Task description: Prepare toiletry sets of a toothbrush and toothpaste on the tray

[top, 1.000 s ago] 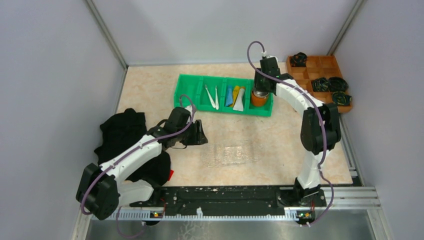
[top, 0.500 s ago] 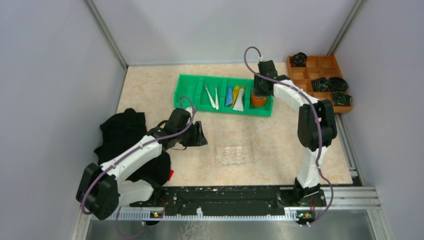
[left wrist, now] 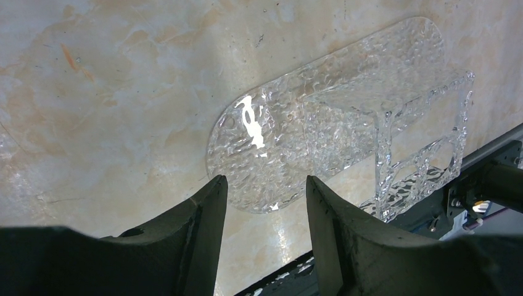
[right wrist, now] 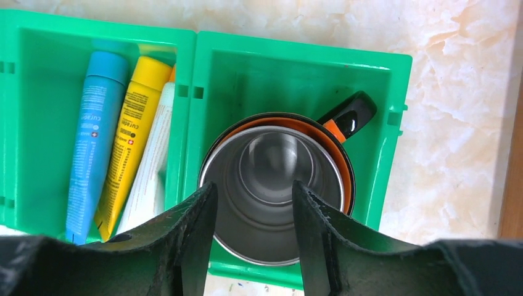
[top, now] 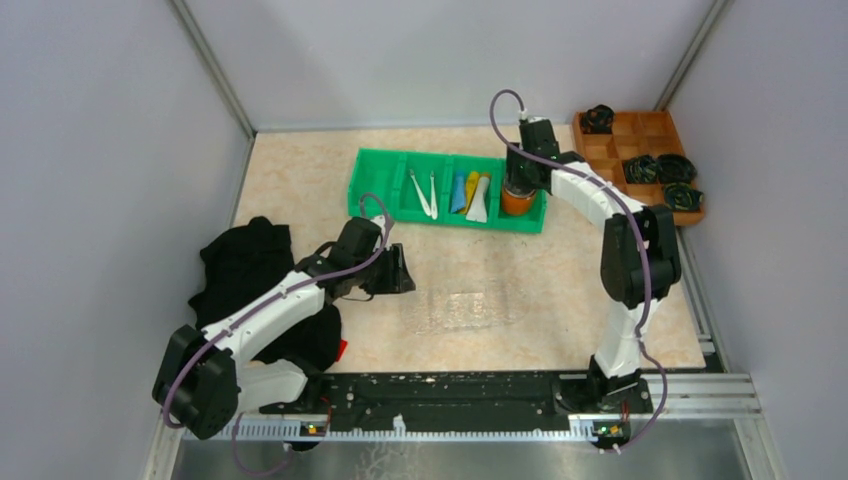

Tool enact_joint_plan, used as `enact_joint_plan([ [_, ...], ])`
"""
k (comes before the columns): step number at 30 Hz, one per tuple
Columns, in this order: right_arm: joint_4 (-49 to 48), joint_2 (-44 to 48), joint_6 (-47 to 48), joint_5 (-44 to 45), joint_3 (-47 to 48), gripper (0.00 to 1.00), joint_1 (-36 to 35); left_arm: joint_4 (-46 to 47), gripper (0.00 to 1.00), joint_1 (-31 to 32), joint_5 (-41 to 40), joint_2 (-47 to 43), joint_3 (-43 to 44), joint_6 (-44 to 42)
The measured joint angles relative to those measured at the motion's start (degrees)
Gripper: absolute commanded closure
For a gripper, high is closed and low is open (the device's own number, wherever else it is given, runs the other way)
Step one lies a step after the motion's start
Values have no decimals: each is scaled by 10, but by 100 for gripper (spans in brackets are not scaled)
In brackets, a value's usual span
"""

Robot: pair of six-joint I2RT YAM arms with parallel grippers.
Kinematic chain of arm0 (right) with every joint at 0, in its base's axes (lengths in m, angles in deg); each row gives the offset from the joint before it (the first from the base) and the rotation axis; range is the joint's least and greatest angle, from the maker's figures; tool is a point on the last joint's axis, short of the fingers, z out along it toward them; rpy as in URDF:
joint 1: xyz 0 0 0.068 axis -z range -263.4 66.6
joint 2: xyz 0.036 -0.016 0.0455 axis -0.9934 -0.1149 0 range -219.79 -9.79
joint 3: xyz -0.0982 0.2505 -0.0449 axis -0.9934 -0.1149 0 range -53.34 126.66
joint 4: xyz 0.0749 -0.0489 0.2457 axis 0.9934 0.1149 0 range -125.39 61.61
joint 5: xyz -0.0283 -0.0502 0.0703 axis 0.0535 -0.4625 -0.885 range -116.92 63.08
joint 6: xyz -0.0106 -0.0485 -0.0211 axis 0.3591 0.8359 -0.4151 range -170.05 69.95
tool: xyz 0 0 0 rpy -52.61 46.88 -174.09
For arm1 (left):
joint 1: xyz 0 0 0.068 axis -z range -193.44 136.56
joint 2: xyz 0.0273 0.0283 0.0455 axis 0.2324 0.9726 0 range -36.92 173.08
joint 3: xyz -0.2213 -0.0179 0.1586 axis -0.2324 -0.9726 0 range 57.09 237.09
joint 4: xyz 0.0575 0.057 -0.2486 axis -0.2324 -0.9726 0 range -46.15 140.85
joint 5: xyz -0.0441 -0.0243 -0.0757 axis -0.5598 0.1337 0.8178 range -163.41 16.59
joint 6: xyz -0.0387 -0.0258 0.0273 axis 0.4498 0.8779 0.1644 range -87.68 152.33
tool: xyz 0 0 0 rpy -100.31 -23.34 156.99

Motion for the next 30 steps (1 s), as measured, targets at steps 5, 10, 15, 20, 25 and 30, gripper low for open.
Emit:
enact_joint_plan([
  [5,-9,23,7,-5,-12,54,-5,3,44,0,0,0,-1,0],
  [10,-19,34,14,-12,-16,55,-11,3,43,0,1,1,-3,0],
  [15,-23,34,23,-17,-17,59,-20,3,43,0,2,3,-3,0],
  [20,-23,34,24,-16,-17,61,-24,3,43,0,2,3,-3,0],
  [25,-21,30,24,-10,-16,72,-24,3,43,0,2,3,-4,0],
  [30,-21,13,26,-11,-15,76,-24,3,44,0,2,3,-6,0],
])
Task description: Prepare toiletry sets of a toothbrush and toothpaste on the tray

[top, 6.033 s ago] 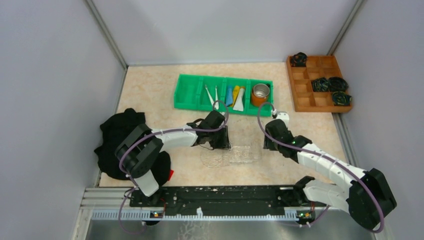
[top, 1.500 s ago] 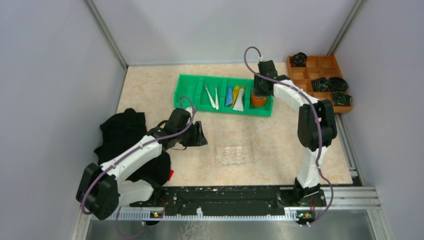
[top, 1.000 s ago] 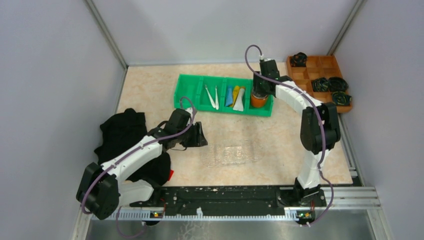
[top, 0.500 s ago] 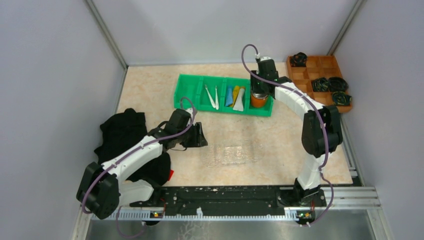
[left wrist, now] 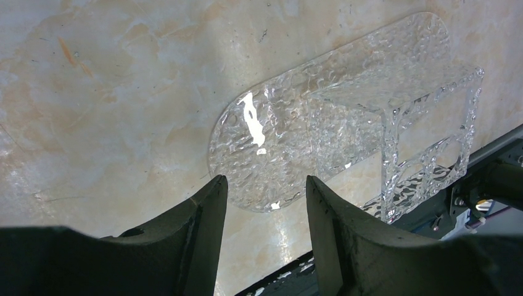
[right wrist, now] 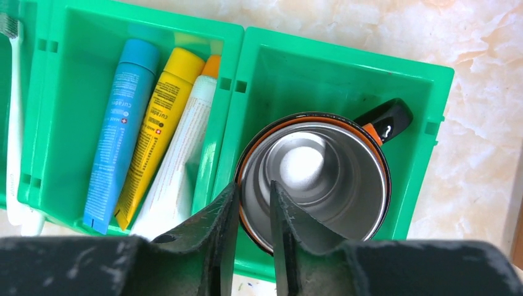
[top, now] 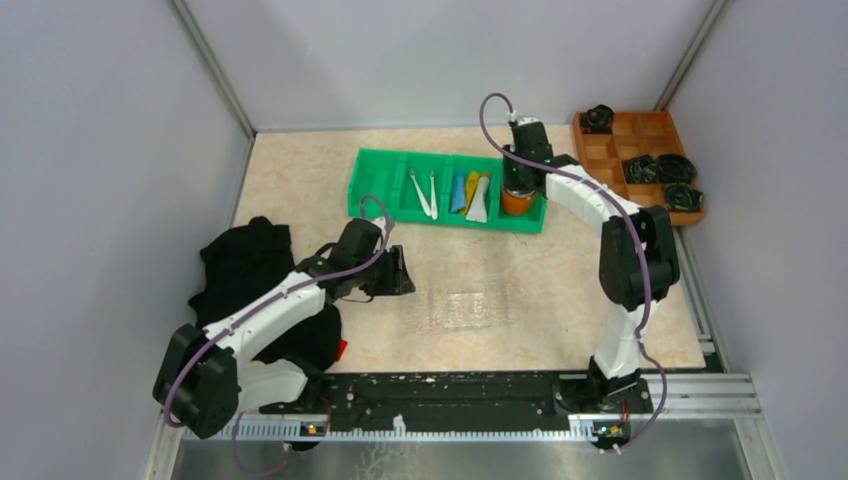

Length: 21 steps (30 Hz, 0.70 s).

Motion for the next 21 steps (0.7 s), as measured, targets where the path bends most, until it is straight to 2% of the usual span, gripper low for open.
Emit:
enact_joint_plan([
  [2,-2,-1,1,0,1,77,0,0,43,0,0,0,0,0],
  [4,-2,-2,1,1,1,82,0,0,44,0,0,0,0,0],
  [7,-4,-7,0,0,5,100,0,0,44,0,0,0,0,0],
  [15,6,-7,5,14,11,100,-4,0,44,0,0,0,0,0],
  [21,38,-1,29,60,33,100,-19,0,44,0,0,1,0,-1],
])
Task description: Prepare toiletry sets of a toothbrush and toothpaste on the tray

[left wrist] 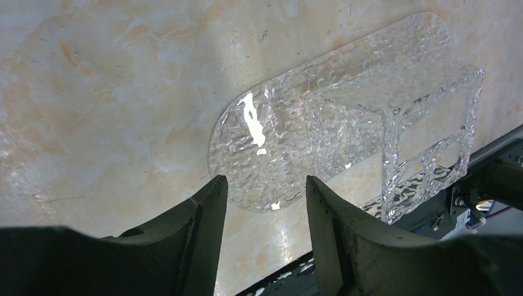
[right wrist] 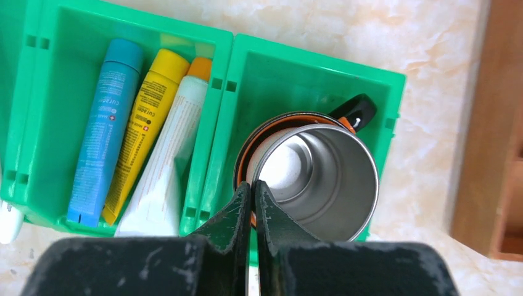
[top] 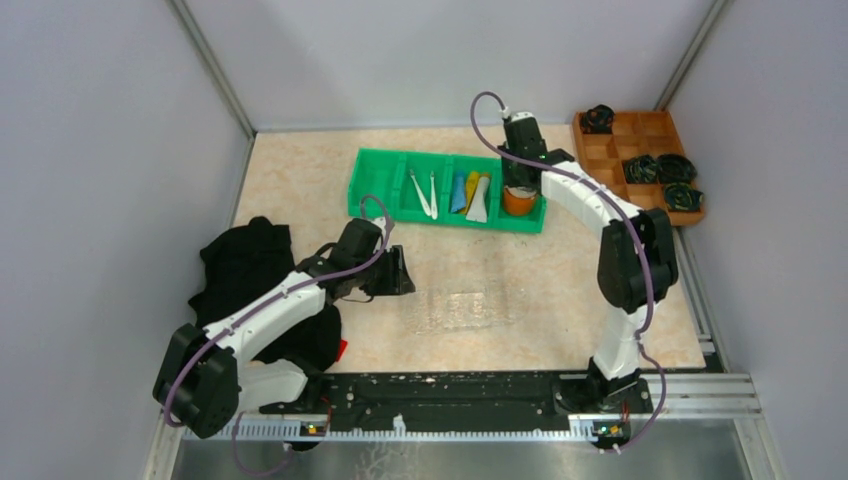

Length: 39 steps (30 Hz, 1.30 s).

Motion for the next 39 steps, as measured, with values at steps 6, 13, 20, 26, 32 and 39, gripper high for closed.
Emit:
enact_joint_plan([
  [6,38,62,29,57,9,100,-35,0,44,0,2,0,0,0],
  [13,82,219,21,98,-43,100,-83,0,44,0,7,-4,0,0],
  [20,149,395,-36,126,-193,100,-185,0,44,0,15,-11,0,2],
  [26,191,451,-92,140,-317,100,-235,1,44,0,21,-11,-5,3],
  [32,207,461,-137,152,-373,100,-267,4,45,0,24,-11,-5,7],
  [39,192,445,-165,165,-374,100,-304,4,45,0,26,-15,-6,13],
])
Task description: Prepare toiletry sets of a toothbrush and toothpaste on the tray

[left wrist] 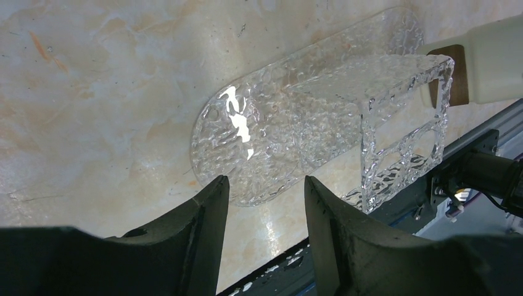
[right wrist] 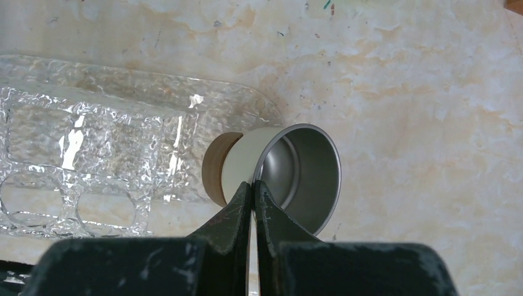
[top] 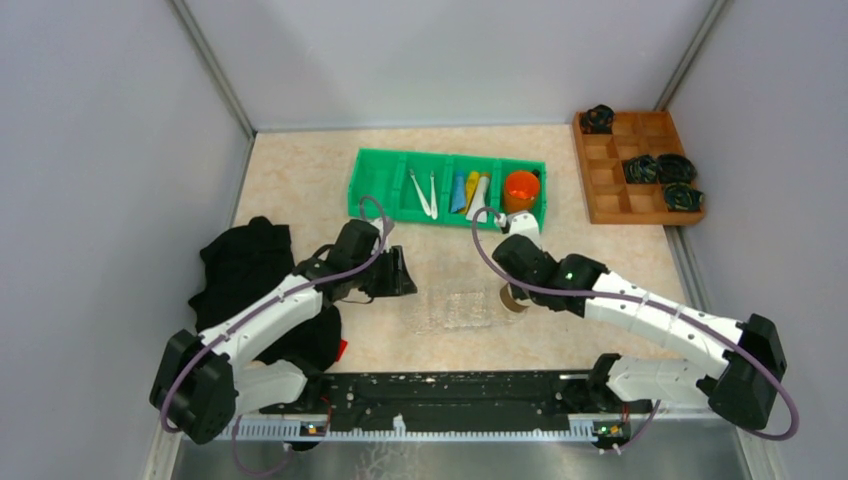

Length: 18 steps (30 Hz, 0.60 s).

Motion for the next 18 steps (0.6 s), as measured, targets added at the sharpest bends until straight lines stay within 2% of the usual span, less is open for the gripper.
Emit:
enact_joint_plan([
  [11,-13,-29,-15,10,-5,100,-21,1,46,0,1,-15,-11,4],
  [15,-17,-35,-19,11,-6,83,-22,3,46,0,2,-15,-23,7],
  [18,-18,-36,-22,11,-6,77,-25,3,46,0,3,-15,-26,9],
])
